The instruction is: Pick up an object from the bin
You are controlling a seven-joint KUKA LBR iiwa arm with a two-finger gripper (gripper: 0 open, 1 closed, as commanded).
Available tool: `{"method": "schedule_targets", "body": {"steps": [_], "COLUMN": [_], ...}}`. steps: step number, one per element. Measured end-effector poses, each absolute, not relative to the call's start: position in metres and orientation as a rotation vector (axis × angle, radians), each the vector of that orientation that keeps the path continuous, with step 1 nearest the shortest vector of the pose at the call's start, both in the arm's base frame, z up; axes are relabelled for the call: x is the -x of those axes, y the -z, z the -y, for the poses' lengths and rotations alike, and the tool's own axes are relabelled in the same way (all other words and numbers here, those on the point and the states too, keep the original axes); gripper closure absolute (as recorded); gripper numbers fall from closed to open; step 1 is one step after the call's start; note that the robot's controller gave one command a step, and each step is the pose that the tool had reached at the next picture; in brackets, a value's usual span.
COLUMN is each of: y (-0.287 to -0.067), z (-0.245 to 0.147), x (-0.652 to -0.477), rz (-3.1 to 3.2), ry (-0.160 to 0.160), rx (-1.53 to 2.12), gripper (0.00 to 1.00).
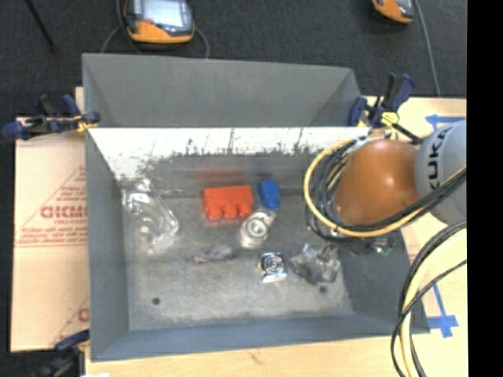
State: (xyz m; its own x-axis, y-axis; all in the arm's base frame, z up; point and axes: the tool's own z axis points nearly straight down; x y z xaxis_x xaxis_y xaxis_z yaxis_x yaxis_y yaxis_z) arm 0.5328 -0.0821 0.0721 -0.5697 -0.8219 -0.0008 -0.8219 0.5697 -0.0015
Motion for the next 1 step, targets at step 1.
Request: {"method": "schedule_targets", "body": {"steps": [1], "y": [-0.0721], "z": [0.0821], "x": [-0.5328], "rz": [-2.782], "ry": [0.002], "rx": [1.457], "gripper": [0.0]}}
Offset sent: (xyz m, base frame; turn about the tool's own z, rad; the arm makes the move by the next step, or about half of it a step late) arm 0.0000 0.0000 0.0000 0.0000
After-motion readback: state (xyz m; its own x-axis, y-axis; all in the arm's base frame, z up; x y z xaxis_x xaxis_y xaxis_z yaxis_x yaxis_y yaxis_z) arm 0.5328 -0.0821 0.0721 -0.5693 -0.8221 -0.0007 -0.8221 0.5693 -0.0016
